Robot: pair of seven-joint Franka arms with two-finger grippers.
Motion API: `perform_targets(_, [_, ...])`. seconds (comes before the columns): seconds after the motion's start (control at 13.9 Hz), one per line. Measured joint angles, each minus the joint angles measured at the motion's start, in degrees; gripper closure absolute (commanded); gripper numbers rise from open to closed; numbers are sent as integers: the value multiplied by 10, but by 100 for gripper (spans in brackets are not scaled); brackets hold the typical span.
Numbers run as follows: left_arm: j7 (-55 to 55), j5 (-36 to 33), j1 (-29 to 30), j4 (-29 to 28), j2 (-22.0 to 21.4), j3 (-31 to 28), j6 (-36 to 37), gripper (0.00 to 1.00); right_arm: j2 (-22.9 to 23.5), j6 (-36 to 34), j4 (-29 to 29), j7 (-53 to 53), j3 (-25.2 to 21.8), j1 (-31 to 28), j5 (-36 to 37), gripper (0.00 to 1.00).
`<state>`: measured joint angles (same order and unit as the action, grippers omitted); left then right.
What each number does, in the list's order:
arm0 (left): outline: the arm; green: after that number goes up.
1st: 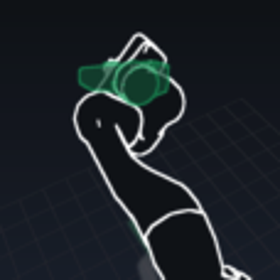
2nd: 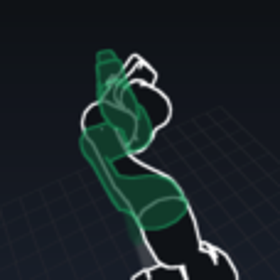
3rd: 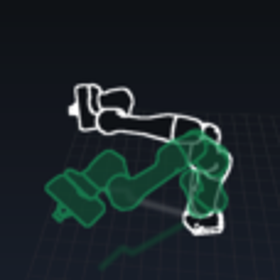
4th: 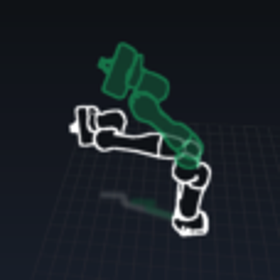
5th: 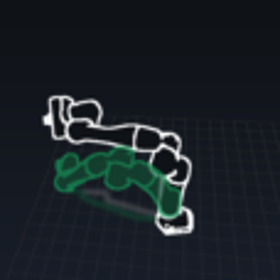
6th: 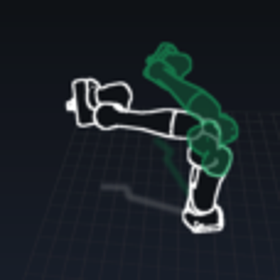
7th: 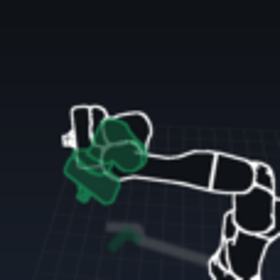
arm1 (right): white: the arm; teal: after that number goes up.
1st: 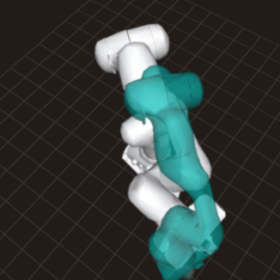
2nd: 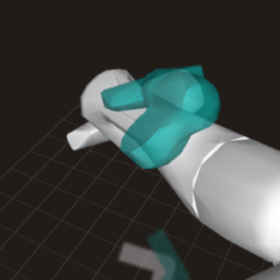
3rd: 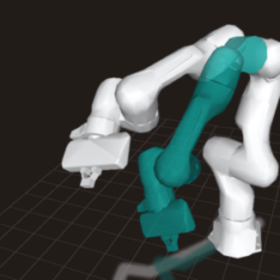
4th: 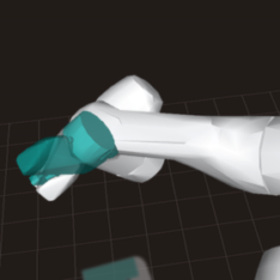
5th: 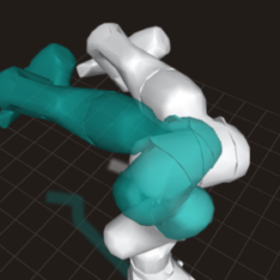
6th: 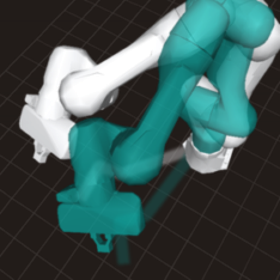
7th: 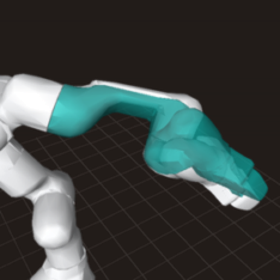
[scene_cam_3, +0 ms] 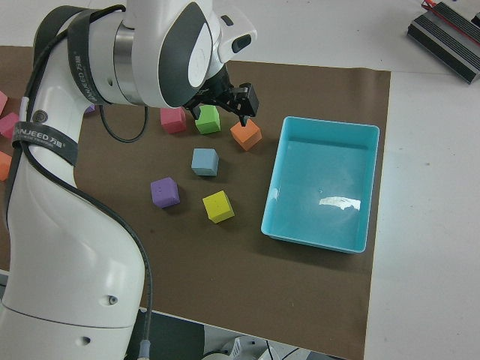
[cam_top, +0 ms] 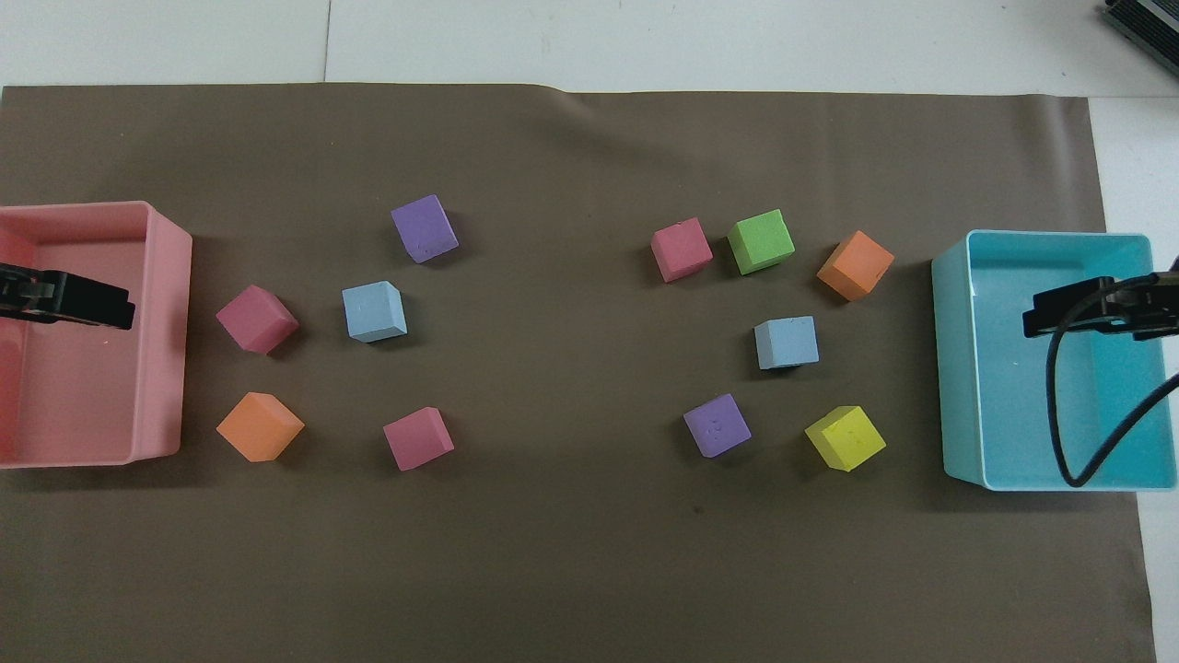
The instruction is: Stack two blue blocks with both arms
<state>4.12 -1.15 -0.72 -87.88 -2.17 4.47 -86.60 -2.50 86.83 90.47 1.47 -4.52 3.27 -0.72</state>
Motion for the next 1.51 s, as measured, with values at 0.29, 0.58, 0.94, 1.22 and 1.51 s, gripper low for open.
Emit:
perform_targets(0.29, [0, 0, 1, 0, 0, 0, -3, 0, 0, 0, 0, 0, 0, 0, 0, 0])
perform_targets(0.58, [0, 0, 1, 0, 0, 0, -13, 0, -1, 0, 3, 0, 0, 0, 0, 0])
perform_targets(0.94, [0, 0, 2, 0, 0, 0, -33, 0, -3, 0, 5, 0, 0, 0, 0, 0])
perform_targets(1.22, [0, 0, 2, 0, 0, 1, -34, 0, -3, 0, 6, 1, 0, 0, 0, 0])
perform_targets(1.51, [0, 0, 2, -1, 0, 1, -33, 0, -4, 0, 7, 1, 0, 0, 0, 0])
